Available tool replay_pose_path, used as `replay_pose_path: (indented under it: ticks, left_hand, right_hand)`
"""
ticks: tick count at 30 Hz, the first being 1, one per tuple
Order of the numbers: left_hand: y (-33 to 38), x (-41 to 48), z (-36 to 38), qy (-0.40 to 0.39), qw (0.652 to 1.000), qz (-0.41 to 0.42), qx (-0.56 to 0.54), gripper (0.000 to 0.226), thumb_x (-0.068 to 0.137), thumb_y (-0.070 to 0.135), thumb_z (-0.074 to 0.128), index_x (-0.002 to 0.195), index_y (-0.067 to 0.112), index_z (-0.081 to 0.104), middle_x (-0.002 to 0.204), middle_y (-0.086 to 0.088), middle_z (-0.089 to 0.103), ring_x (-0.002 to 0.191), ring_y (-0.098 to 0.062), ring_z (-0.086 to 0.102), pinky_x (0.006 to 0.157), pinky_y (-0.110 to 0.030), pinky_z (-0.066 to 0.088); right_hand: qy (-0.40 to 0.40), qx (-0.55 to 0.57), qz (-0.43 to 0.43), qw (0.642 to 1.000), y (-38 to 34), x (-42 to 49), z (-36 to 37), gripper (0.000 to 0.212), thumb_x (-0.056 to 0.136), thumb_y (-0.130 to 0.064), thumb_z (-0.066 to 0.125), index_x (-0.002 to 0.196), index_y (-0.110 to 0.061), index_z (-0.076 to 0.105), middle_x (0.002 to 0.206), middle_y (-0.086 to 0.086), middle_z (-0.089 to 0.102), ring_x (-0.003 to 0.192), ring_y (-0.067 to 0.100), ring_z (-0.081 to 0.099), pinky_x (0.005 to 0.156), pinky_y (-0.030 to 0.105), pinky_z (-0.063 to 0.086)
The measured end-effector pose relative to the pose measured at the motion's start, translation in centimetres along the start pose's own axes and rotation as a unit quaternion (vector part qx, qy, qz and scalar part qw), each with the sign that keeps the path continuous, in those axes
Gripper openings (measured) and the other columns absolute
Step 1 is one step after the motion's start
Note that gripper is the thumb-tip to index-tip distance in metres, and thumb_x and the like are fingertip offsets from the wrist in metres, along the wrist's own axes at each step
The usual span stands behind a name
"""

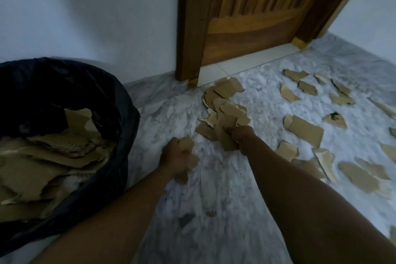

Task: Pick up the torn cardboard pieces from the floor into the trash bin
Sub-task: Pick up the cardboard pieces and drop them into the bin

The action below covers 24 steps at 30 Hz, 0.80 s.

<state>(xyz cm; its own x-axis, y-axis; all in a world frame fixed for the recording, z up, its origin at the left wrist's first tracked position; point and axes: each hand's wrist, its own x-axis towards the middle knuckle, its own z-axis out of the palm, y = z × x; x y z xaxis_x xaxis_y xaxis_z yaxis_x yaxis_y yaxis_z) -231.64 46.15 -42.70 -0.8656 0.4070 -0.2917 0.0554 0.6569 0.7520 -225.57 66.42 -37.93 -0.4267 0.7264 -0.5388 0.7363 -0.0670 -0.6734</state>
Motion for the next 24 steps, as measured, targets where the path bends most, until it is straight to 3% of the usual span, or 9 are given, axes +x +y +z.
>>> replay_pose_path:
  ticks: [2, 4, 6, 9, 11, 13, 17, 20, 24]
  left_hand:
    - [-0.7, 0.4, -0.9, 0.044, 0.993, -0.083, -0.074, 0.033, 0.093, 0.020, 0.059, 0.120, 0.002, 0.058, 0.115, -0.013, 0.063, 0.095, -0.028, 0.061, 0.066, -0.027, 0.043]
    - [-1.3, 0.4, -1.8, 0.060, 0.983, -0.127, -0.117, 0.027, 0.092, 0.021, 0.059, 0.111, 0.003, 0.066, 0.106, -0.010, 0.067, 0.086, -0.027, 0.064, 0.063, -0.027, 0.052]
    - [-1.5, 0.5, -2.6, 0.068, 0.975, -0.150, -0.147, 0.020, 0.088, 0.022, 0.062, 0.099, 0.007, 0.070, 0.099, -0.012, 0.070, 0.084, -0.030, 0.066, 0.075, -0.041, 0.060]
    - [-0.1, 0.9, -3.5, 0.074, 0.958, -0.182, -0.207, 0.019, 0.083, 0.030, 0.067, 0.090, 0.012, 0.069, 0.101, -0.013, 0.068, 0.090, -0.033, 0.066, 0.084, -0.049, 0.058]
    - [1.2, 1.3, -3.5, 0.081, 0.952, -0.182, -0.231, 0.035, 0.080, 0.029, 0.067, 0.107, 0.007, 0.067, 0.107, -0.011, 0.066, 0.094, -0.032, 0.065, 0.086, -0.049, 0.057]
    - [2.9, 1.5, -3.0, 0.080, 0.952, -0.164, -0.245, 0.035, 0.089, 0.017, 0.059, 0.121, 0.003, 0.061, 0.110, -0.010, 0.063, 0.094, -0.027, 0.061, 0.089, -0.047, 0.056]
    - [6.2, 1.2, -1.5, 0.057, 0.951, -0.110, -0.283, 0.035, 0.094, 0.007, 0.057, 0.129, 0.012, 0.058, 0.117, -0.005, 0.059, 0.091, -0.022, 0.059, 0.087, -0.035, 0.052]
    - [7.7, 1.0, 0.1, 0.028, 0.951, -0.098, -0.291, 0.039, 0.089, 0.002, 0.062, 0.128, 0.008, 0.060, 0.125, -0.014, 0.062, 0.104, -0.029, 0.061, 0.095, -0.042, 0.053]
    - [8.9, 1.0, 2.2, 0.002, 0.972, -0.062, -0.226, 0.045, 0.086, 0.004, 0.067, 0.130, 0.008, 0.057, 0.118, -0.007, 0.062, 0.103, -0.024, 0.060, 0.081, -0.027, 0.049]
  right_hand:
    - [0.032, -0.048, 0.006, 0.998, -0.1, 1.5, 0.8, 0.067, 0.088, -0.044, 0.067, 0.137, -0.003, 0.045, 0.138, 0.016, 0.050, 0.128, 0.035, 0.048, 0.110, 0.048, 0.039]
    - [0.061, -0.147, 0.015, 0.987, -0.2, 2.4, 1.6, 0.068, 0.092, -0.046, 0.058, 0.144, -0.009, 0.037, 0.147, 0.013, 0.038, 0.136, 0.035, 0.035, 0.116, 0.050, 0.026]
    - [0.080, -0.158, 0.029, 0.984, -0.3, 3.0, 2.6, 0.057, 0.095, -0.038, 0.053, 0.145, -0.015, 0.037, 0.150, 0.007, 0.033, 0.137, 0.034, 0.029, 0.114, 0.053, 0.021]
    - [0.063, -0.144, 0.015, 0.987, 0.3, 3.4, 3.7, 0.048, 0.091, -0.034, 0.058, 0.134, -0.017, 0.046, 0.141, 0.008, 0.043, 0.128, 0.033, 0.042, 0.111, 0.055, 0.029]
    - [0.024, -0.160, -0.038, 0.986, 1.8, 2.9, 3.5, 0.038, 0.082, -0.032, 0.066, 0.115, -0.015, 0.056, 0.122, 0.011, 0.058, 0.109, 0.032, 0.055, 0.100, 0.051, 0.043]
    - [-0.014, -0.140, -0.111, 0.984, 3.5, 1.8, 2.2, 0.033, 0.079, -0.025, 0.072, 0.102, -0.015, 0.051, 0.102, 0.009, 0.060, 0.093, 0.030, 0.058, 0.088, 0.048, 0.050]
    - [-0.103, -0.014, -0.137, 0.985, 6.4, -0.7, -2.3, 0.058, 0.081, -0.008, 0.078, 0.126, -0.016, 0.042, 0.091, 0.010, 0.061, 0.076, 0.020, 0.061, 0.064, 0.034, 0.053]
    - [-0.087, 0.085, -0.094, 0.988, 7.6, -1.5, -5.6, 0.037, 0.087, -0.016, 0.075, 0.118, 0.002, 0.065, 0.095, 0.016, 0.073, 0.082, 0.031, 0.071, 0.076, 0.047, 0.061]
    - [-0.102, 0.134, -0.056, 0.984, 8.4, -2.1, -8.4, 0.032, 0.093, -0.026, 0.067, 0.114, -0.001, 0.066, 0.098, 0.014, 0.073, 0.082, 0.029, 0.072, 0.061, 0.035, 0.058]
